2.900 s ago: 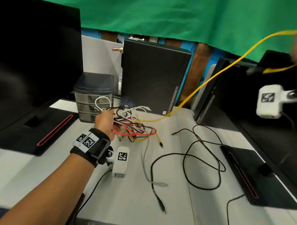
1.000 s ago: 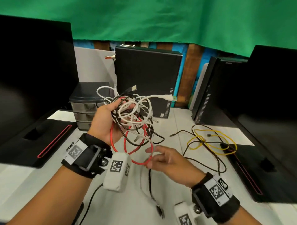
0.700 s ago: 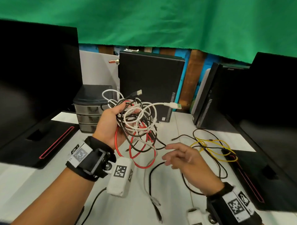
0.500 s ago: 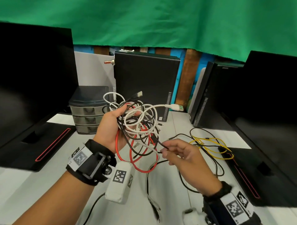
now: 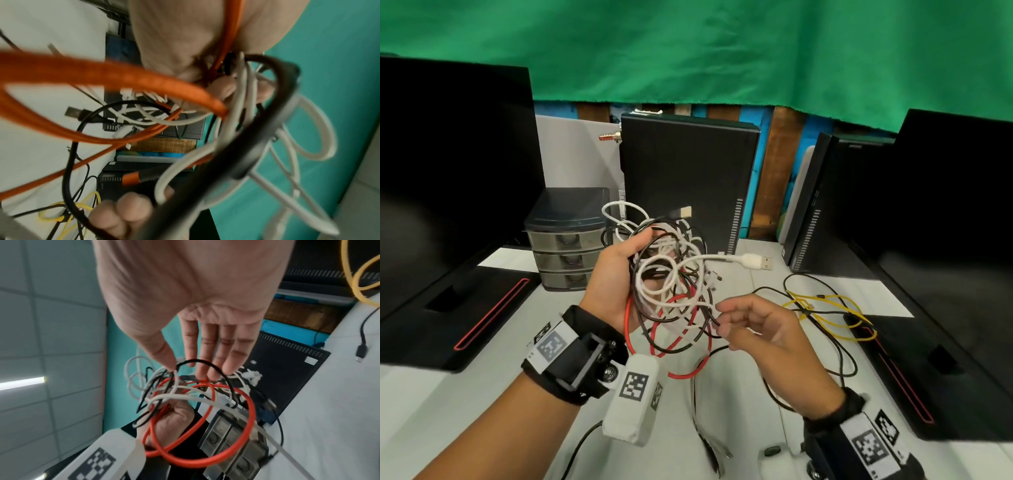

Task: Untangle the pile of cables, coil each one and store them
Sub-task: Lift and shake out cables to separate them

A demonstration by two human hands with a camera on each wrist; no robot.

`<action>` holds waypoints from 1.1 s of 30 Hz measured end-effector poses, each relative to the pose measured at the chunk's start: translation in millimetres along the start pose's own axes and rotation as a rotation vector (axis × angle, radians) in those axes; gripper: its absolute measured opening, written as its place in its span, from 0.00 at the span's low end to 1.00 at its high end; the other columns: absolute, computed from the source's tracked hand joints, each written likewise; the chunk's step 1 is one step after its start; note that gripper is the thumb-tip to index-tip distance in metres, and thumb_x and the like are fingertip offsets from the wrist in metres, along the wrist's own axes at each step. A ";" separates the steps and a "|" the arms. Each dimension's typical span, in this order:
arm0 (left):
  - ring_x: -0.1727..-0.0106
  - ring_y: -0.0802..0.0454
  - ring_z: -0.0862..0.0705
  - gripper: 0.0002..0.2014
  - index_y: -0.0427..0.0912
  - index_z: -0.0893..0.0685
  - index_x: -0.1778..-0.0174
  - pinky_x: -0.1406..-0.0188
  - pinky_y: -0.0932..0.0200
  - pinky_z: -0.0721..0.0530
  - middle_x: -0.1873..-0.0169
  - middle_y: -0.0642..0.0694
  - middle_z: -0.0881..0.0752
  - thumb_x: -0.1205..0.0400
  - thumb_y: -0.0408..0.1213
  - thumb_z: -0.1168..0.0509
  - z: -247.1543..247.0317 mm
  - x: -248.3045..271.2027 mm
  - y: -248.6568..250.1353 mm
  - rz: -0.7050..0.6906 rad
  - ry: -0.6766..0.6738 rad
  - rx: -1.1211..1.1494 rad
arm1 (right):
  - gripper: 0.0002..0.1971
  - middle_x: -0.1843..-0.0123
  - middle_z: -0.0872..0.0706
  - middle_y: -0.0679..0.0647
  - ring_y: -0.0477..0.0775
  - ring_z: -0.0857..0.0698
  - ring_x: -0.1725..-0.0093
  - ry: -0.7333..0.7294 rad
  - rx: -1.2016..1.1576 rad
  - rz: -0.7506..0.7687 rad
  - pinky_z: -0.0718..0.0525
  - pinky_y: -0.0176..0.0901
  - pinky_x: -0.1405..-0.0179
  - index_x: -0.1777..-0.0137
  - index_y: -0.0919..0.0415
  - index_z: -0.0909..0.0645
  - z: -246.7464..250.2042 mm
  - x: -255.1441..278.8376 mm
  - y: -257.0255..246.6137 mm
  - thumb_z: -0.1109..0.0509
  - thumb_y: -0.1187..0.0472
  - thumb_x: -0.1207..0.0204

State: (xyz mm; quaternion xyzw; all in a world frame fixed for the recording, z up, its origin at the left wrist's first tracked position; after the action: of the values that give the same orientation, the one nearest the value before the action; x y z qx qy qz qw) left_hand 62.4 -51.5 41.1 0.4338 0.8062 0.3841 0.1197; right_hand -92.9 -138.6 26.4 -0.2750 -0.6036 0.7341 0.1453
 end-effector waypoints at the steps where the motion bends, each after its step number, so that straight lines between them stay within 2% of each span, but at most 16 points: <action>1: 0.61 0.43 0.09 0.18 0.33 0.12 0.48 0.55 0.46 0.08 0.61 0.38 0.10 0.12 0.44 0.41 -2.7 0.7 1.8 -0.004 -0.026 -0.001 | 0.08 0.54 0.08 0.56 0.58 0.11 0.49 0.001 -0.024 0.001 0.15 0.40 0.53 0.51 0.50 0.10 0.4 -0.3 1.2 0.22 0.59 0.30; 3: 0.78 0.51 0.14 0.19 0.37 0.15 0.61 0.78 0.61 0.13 0.74 0.43 0.14 0.11 0.44 0.43 -4.5 1.2 6.1 -0.023 -0.052 -0.002 | 0.10 0.54 0.08 0.59 0.63 0.12 0.49 0.016 -0.058 0.006 0.14 0.42 0.55 0.52 0.48 0.09 1.2 -0.3 3.0 0.23 0.51 0.34; 4: 0.80 0.55 0.15 0.18 0.40 0.17 0.60 0.81 0.65 0.15 0.73 0.45 0.15 0.11 0.44 0.44 -4.1 0.2 8.5 -0.038 -0.061 -0.003 | 0.11 0.55 0.08 0.59 0.61 0.12 0.52 0.027 -0.071 0.009 0.14 0.43 0.56 0.52 0.48 0.09 1.5 -0.7 2.4 0.24 0.49 0.35; 6: 0.82 0.58 0.17 0.13 0.42 0.19 0.54 0.82 0.67 0.17 0.70 0.47 0.16 0.11 0.42 0.45 -3.5 3.7 16.1 -0.083 -0.027 -0.015 | 0.04 0.58 0.08 0.58 0.54 0.11 0.57 0.053 -0.075 0.021 0.15 0.44 0.57 0.54 0.49 0.09 3.2 -1.7 -0.7 0.23 0.56 0.28; 8: 0.90 0.57 0.26 0.14 0.41 0.21 0.55 0.91 0.69 0.27 0.79 0.48 0.21 0.10 0.43 0.46 -9.7 6.5 10.3 -0.015 -0.062 0.049 | 0.05 0.60 0.08 0.57 0.51 0.11 0.59 0.073 -0.066 0.048 0.16 0.44 0.58 0.54 0.51 0.09 5.6 -1.1 -7.5 0.25 0.62 0.23; 9: 0.92 0.57 0.30 0.15 0.41 0.22 0.56 0.93 0.71 0.32 0.82 0.48 0.23 0.10 0.44 0.46 -11.2 7.4 6.0 0.019 -0.073 0.060 | 0.03 0.60 0.08 0.58 0.51 0.11 0.59 0.075 -0.063 0.072 0.15 0.43 0.58 0.54 0.52 0.09 7.4 -0.1 -12.5 0.25 0.59 0.24; 11: 0.92 0.57 0.32 0.16 0.40 0.22 0.59 0.93 0.72 0.35 0.82 0.47 0.25 0.11 0.46 0.45 -12.8 7.5 0.3 0.042 -0.079 0.029 | 0.11 0.59 0.08 0.60 0.54 0.10 0.59 0.046 -0.120 0.111 0.15 0.42 0.60 0.53 0.54 0.09 8.3 3.0 -25.5 0.27 0.48 0.26; 14: 0.89 0.54 0.26 0.17 0.39 0.21 0.60 0.90 0.69 0.27 0.80 0.45 0.22 0.11 0.45 0.44 -14.4 7.2 -0.8 0.018 -0.070 0.045 | 0.24 0.56 0.09 0.64 0.60 0.11 0.59 -0.089 -0.196 0.064 0.14 0.45 0.61 0.48 0.55 0.10 -0.4 7.9 -37.6 0.30 0.34 0.28; 16: 0.81 0.50 0.18 0.15 0.38 0.18 0.53 0.81 0.62 0.17 0.74 0.43 0.17 0.11 0.45 0.43 -12.0 6.2 0.7 -0.008 -0.046 0.043 | 0.22 0.56 0.08 0.64 0.60 0.10 0.59 -0.168 -0.147 0.030 0.14 0.46 0.61 0.47 0.54 0.11 -9.1 12.9 -38.2 0.29 0.37 0.29; 18: 0.67 0.45 0.12 0.14 0.40 0.17 0.42 0.64 0.51 0.11 0.64 0.41 0.13 0.13 0.46 0.40 -6.0 3.4 4.0 -0.041 -0.020 0.010 | 0.18 0.58 0.08 0.62 0.57 0.11 0.61 -0.181 -0.068 0.013 0.15 0.45 0.62 0.48 0.52 0.11 -14.9 18.9 -34.1 0.25 0.41 0.32; 21: 0.59 0.43 0.13 0.14 0.41 0.17 0.41 0.49 0.45 0.14 0.60 0.41 0.12 0.13 0.46 0.40 1.4 2.6 7.1 -0.071 0.025 -0.055 | 0.18 0.59 0.08 0.60 0.56 0.10 0.61 -0.139 0.039 -0.026 0.15 0.47 0.59 0.51 0.47 0.11 -13.7 26.7 -19.1 0.21 0.40 0.37; 23: 0.61 0.44 0.12 0.13 0.41 0.17 0.45 0.55 0.47 0.13 0.60 0.40 0.12 0.12 0.45 0.42 -1.4 3.4 7.3 -0.093 0.022 -0.107 | 0.15 0.59 0.08 0.59 0.53 0.10 0.61 -0.145 0.063 -0.071 0.16 0.42 0.60 0.52 0.46 0.11 -11.6 33.3 -8.4 0.21 0.41 0.34; 25: 0.65 0.46 0.11 0.13 0.41 0.16 0.47 0.66 0.51 0.10 0.58 0.39 0.10 0.11 0.44 0.42 -6.2 4.8 5.9 -0.114 0.013 -0.189 | 0.09 0.61 0.08 0.60 0.52 0.11 0.63 -0.147 0.037 -0.100 0.17 0.41 0.61 0.53 0.50 0.10 -6.7 40.1 -3.3 0.22 0.46 0.24; 29: 0.62 0.44 0.10 0.14 0.40 0.13 0.40 0.62 0.48 0.14 0.49 0.36 0.08 0.13 0.44 0.37 -11.1 4.3 -3.1 -0.116 0.003 -0.348 | 0.11 0.69 0.12 0.61 0.52 0.15 0.68 -0.050 0.004 -0.114 0.18 0.37 0.64 0.59 0.56 0.09 19.1 47.9 -4.6 0.31 0.53 0.26; 31: 0.62 0.45 0.10 0.16 0.38 0.15 0.36 0.68 0.51 0.13 0.48 0.35 0.08 0.13 0.44 0.36 -9.8 2.8 -9.2 -0.100 0.016 -0.371 | 0.12 0.73 0.15 0.59 0.52 0.16 0.70 0.012 0.036 -0.074 0.19 0.33 0.66 0.61 0.57 0.10 34.3 46.1 -9.2 0.32 0.59 0.21; 33: 0.59 0.44 0.09 0.16 0.36 0.16 0.34 0.65 0.50 0.11 0.48 0.36 0.08 0.13 0.43 0.35 -4.4 0.2 -10.3 -0.096 0.056 -0.368 | 0.16 0.75 0.18 0.57 0.52 0.18 0.71 0.100 0.075 -0.017 0.19 0.35 0.66 0.63 0.57 0.12 54.6 41.8 -14.2 0.36 0.67 0.16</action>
State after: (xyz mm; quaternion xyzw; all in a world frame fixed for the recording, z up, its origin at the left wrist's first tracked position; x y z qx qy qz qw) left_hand 53.7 -57.1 36.7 0.3547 0.7453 0.5307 0.1929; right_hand -159.9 -156.6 37.2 -0.3004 -0.5702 0.7402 0.1917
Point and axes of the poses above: each hand's wrist, its own x-axis away from the middle knuckle, its own z-axis out of the back of the hand, y = z × x, the point moved 10 cm from there along -x, towards the middle knuckle
